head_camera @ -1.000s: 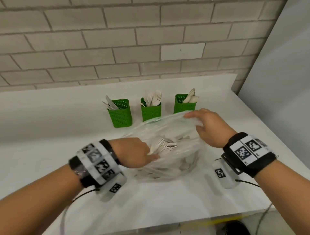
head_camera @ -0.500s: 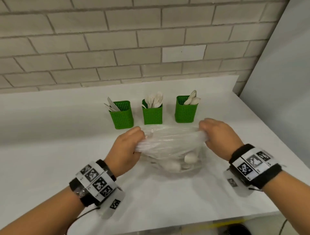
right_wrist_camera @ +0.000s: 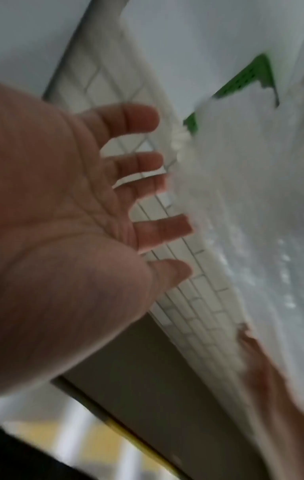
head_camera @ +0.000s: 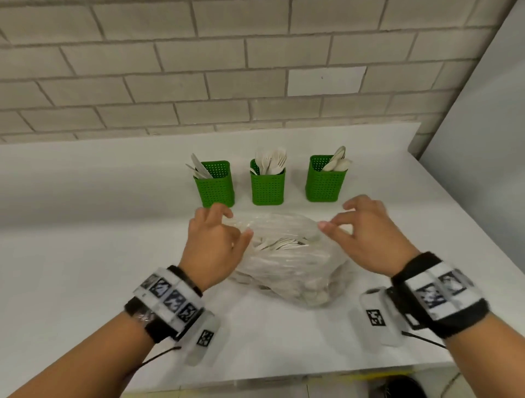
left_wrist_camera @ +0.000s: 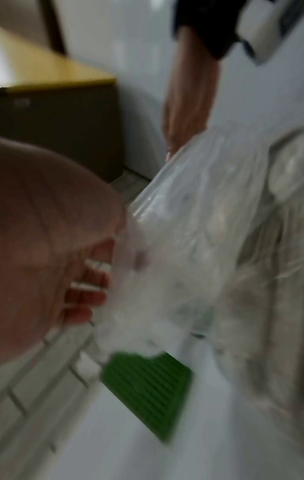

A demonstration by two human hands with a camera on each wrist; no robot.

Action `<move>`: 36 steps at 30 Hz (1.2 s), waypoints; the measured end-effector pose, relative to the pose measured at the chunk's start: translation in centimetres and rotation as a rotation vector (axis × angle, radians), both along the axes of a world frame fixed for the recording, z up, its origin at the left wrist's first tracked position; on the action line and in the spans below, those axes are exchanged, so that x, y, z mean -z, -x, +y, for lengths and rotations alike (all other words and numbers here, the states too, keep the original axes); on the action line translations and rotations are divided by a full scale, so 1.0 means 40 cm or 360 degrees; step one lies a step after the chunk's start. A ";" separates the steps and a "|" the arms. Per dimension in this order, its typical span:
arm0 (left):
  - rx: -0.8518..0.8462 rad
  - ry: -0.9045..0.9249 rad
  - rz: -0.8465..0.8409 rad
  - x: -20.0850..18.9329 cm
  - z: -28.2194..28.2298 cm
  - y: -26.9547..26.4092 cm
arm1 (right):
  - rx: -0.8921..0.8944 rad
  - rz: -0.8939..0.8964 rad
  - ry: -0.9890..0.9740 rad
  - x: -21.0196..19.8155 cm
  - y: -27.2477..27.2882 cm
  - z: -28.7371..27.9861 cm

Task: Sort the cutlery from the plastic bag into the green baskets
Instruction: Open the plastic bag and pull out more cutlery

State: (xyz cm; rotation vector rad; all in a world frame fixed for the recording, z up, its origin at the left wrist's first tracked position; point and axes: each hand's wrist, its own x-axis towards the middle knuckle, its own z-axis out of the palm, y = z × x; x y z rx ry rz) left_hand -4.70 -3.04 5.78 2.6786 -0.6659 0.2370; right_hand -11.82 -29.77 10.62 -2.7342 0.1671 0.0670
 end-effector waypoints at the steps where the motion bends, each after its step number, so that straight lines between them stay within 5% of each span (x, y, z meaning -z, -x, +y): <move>1: -0.0022 -0.0219 0.0006 -0.009 -0.025 -0.004 | -0.0008 0.0076 0.0185 0.014 -0.009 0.030; 4: -0.0018 -0.0644 0.0291 0.000 -0.084 -0.005 | -0.0126 0.0534 0.0375 0.083 -0.021 0.082; 7: -0.0057 -0.0526 0.0307 0.017 -0.104 -0.014 | -0.0039 0.0456 0.0261 0.098 -0.040 0.090; 10: -0.0126 0.0038 0.0523 0.038 -0.100 -0.039 | 0.0102 0.0138 -0.0120 0.104 -0.053 0.095; 16: -0.0365 0.1611 0.1217 0.023 -0.091 -0.048 | 0.0720 -0.0598 -0.1607 0.100 -0.063 0.057; 19: -0.0201 0.1741 0.1344 0.036 -0.086 -0.050 | 0.0938 -0.0532 -0.1969 0.128 -0.067 0.023; 22: -0.0178 0.1513 0.1209 0.062 -0.092 -0.045 | 0.0870 -0.0512 -0.1445 0.154 -0.068 0.008; 26: 0.0093 0.0584 0.0846 0.062 -0.075 -0.065 | 0.0110 -0.0832 -0.0206 0.107 -0.015 0.054; 29: 0.0093 0.0243 0.0708 0.045 -0.085 -0.061 | 0.0060 0.0210 0.0335 0.103 -0.002 0.077; 31: 0.0058 0.0323 0.0672 0.046 -0.109 -0.054 | 0.0111 0.0538 0.0356 0.106 -0.019 0.071; 36: -0.0351 0.1502 0.1396 0.018 -0.148 -0.051 | 0.0128 0.0258 -0.0244 0.097 -0.039 0.050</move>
